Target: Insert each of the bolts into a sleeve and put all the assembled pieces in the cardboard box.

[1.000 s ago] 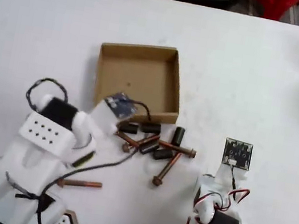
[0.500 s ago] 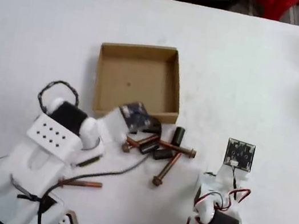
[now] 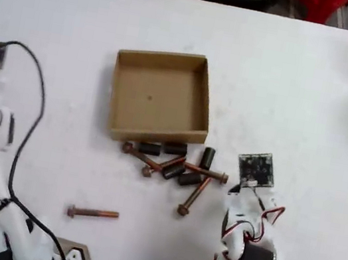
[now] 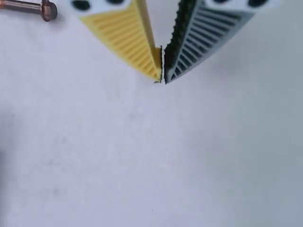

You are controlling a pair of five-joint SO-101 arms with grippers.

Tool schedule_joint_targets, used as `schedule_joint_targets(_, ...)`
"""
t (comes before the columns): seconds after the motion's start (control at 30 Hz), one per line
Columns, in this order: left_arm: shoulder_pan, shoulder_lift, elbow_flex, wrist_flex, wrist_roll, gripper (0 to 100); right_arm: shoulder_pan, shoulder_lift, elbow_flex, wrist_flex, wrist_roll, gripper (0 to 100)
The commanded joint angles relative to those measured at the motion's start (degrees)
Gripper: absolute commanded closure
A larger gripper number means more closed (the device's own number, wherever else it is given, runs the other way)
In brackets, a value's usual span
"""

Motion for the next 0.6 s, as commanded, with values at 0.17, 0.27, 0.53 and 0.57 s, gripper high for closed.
schedule_joint_targets(0.17,-5.76,10.77,-3.87,-4.13,6.59,94,-10.15,-0.22,-9.32,1.19,1.41,96.4)
schedule_joint_targets(0.27,-5.93,17.63,-4.84,-5.54,11.16,94,-17.19,-0.22,-15.21,4.97,1.41,96.7)
schedule_joint_targets(0.53,-10.59,22.73,-1.49,-14.95,23.91,94,-44.26,8.66,-16.88,4.35,6.33,96.7)
schedule_joint_targets(0.57,-10.95,22.81,-0.70,-16.18,24.88,94,-47.16,11.21,-16.88,3.12,6.33,96.7)
